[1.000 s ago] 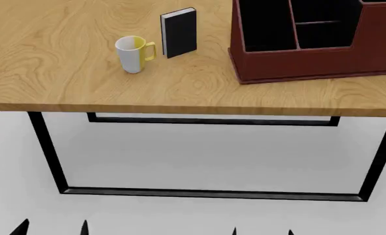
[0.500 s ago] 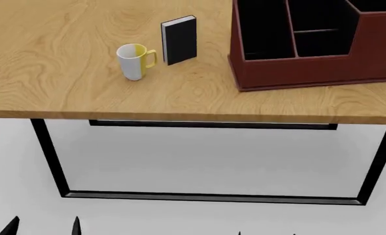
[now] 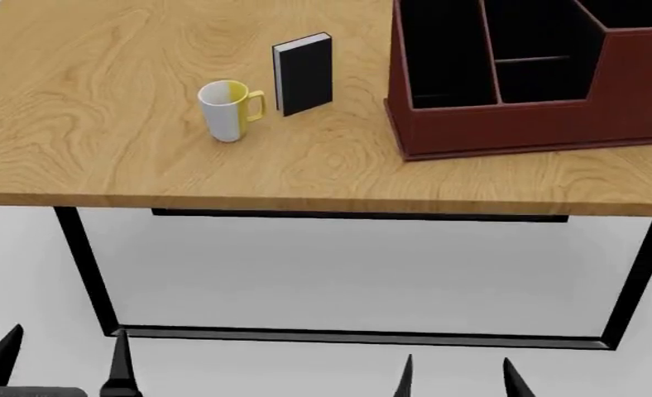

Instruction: Pick up the book and place it in the back compartment of the caddy.

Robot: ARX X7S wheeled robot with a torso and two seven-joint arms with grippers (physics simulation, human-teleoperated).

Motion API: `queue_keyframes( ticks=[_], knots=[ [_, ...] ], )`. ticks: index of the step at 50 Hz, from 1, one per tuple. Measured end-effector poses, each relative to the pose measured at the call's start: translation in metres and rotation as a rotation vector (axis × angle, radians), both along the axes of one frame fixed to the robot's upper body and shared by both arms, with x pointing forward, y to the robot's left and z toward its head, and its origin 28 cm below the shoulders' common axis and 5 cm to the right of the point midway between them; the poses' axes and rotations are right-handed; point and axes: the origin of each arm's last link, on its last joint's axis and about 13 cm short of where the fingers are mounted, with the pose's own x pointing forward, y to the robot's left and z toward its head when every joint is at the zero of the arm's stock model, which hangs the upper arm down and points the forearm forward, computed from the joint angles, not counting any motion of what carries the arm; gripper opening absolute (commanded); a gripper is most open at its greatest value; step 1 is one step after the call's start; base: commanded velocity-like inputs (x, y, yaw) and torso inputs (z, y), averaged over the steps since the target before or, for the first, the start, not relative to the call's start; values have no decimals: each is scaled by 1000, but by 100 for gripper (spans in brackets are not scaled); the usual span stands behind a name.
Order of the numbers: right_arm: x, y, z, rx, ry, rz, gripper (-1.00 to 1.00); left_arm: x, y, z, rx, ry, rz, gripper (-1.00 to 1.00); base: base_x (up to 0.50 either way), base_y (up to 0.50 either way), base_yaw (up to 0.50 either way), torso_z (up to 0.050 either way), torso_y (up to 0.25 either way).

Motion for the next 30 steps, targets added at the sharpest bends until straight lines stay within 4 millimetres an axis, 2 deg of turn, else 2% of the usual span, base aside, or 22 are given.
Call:
queue_keyframes(
  ticks=[17, 28, 30],
  knots=[
    [13, -13, 55, -9, -64, -10, 100, 28, 8, 42, 22, -48, 12, 100, 0, 0, 0, 50, 0],
    [13, -24, 90, -39, -134, -35, 100, 38, 14, 75, 1, -113, 35, 100, 0, 0, 0, 50, 0],
    [12, -25, 94, -46, -144, -39, 100, 39, 15, 80, -5, -119, 38, 100, 0, 0, 0, 14, 0]
  ],
)
